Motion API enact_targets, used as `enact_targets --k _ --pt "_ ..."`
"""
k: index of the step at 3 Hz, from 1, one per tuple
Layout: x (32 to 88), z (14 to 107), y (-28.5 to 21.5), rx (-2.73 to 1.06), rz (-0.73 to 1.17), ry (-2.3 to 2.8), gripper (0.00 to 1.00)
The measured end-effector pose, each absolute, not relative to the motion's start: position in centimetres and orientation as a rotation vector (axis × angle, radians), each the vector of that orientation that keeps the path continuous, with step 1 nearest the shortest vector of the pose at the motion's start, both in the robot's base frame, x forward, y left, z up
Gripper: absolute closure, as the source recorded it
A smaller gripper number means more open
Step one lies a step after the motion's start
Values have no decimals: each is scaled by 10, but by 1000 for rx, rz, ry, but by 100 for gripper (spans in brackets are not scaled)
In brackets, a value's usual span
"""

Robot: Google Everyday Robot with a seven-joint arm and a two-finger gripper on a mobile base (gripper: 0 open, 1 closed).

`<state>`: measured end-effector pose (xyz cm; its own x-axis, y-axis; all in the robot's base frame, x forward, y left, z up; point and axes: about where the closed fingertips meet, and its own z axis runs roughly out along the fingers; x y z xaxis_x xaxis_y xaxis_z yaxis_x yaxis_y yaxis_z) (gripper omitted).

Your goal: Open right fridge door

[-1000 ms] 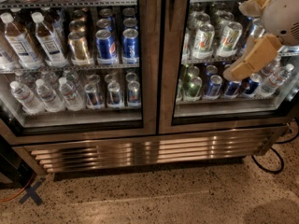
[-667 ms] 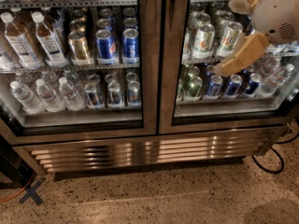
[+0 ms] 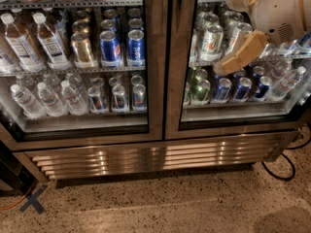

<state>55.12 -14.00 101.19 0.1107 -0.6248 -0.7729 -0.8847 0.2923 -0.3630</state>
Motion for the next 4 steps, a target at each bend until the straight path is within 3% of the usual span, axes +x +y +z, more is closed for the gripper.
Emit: enact_targets --k 2,3,4 --pt "585 1022 -117 -1362 366 1452 0" --pt "597 1035 -116 -1298 362 1390 15" --pt "603 1045 -117 -1250 361 1343 20"
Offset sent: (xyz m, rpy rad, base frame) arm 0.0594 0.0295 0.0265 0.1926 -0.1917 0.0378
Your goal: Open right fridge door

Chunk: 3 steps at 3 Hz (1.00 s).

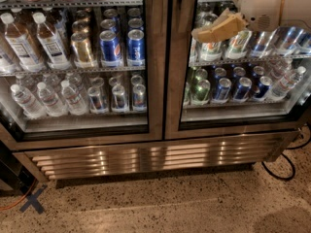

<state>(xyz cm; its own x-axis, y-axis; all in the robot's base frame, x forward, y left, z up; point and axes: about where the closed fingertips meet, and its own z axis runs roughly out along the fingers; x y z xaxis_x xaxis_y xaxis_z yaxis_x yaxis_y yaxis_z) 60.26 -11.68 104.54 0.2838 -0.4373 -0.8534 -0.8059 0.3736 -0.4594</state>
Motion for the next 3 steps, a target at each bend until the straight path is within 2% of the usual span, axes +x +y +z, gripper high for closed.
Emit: enact_targets --k 1,3 --pt "607 1053 -118 -1222 362 1311 20" --pt "621 1061 -121 -1200 372 1280 32"
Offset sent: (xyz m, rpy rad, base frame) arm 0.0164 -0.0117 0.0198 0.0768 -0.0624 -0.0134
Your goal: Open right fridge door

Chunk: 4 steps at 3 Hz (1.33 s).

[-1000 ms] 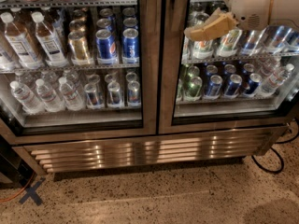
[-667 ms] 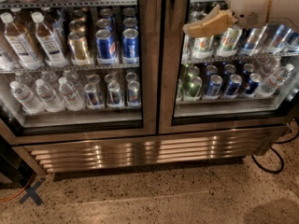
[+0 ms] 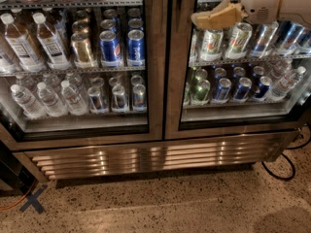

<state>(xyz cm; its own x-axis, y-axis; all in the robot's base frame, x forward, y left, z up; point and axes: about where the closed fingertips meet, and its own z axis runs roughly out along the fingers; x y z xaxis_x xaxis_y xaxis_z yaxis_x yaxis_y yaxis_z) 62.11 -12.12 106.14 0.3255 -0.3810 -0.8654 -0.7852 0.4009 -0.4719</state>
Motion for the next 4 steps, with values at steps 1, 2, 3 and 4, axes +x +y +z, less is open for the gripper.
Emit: enact_targets --k 1,2,3,4 --pt "632 1062 -120 -1204 391 1274 35" --pt "643 1060 -118 -1218 412 1269 35" --pt "653 1058 -114 -1238 438 1266 32" --pt "653 1056 -112 -1244 448 1266 33"
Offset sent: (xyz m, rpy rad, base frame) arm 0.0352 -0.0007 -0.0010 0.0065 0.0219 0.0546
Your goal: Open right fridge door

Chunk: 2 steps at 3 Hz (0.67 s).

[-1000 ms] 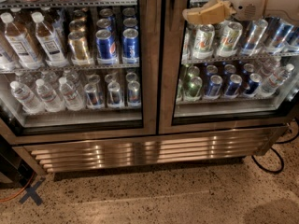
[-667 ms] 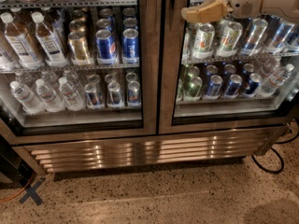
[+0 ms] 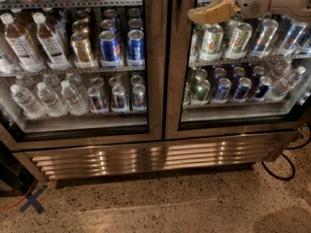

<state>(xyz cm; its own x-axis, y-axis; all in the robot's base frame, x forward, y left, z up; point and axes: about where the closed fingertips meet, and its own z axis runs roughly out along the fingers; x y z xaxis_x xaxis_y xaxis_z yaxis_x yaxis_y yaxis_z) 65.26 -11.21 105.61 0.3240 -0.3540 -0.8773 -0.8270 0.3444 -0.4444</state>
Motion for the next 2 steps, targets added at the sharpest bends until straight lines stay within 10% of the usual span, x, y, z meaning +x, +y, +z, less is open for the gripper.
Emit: enact_targets --k 2 --pt "651 1051 -95 -1283 515 1244 38"
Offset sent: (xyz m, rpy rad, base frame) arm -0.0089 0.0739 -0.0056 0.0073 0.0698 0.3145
